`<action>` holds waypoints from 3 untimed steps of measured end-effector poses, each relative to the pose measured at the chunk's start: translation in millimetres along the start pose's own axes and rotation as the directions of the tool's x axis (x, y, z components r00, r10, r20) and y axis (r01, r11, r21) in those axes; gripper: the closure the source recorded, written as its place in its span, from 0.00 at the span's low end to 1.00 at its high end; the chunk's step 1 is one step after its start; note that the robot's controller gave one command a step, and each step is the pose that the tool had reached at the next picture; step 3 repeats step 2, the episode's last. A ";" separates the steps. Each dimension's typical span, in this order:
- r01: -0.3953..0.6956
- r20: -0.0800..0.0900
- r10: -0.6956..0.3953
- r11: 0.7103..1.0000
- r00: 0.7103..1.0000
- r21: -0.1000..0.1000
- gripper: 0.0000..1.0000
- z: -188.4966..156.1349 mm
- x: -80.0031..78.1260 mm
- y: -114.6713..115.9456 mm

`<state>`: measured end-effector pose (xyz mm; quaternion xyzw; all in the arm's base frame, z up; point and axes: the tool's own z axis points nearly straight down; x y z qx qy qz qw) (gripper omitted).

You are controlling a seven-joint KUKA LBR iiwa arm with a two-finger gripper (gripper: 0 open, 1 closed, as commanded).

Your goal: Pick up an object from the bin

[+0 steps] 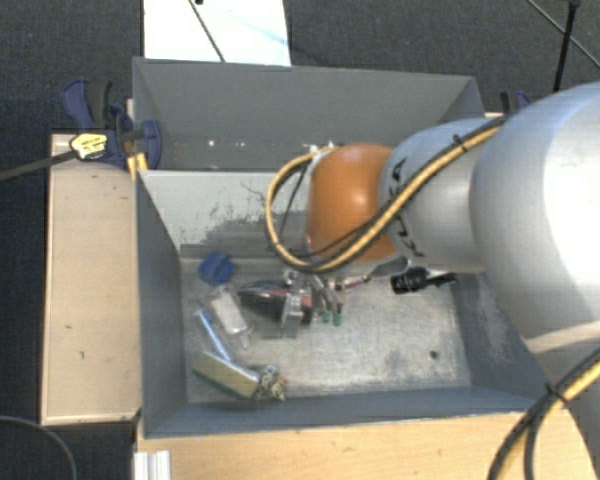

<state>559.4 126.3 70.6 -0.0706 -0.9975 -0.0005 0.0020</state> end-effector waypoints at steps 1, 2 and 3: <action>0.049 0.012 -0.049 0.999 0.999 -0.002 1.00 -108.8 6.2 -3.3; 0.032 0.010 -0.032 0.999 0.999 -0.002 1.00 -159.5 8.7 1.2; 0.032 0.010 -0.032 0.999 0.999 -0.002 1.00 -159.5 8.7 1.2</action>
Offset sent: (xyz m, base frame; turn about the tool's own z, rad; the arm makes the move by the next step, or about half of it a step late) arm -0.0079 -0.0027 0.1040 -0.0505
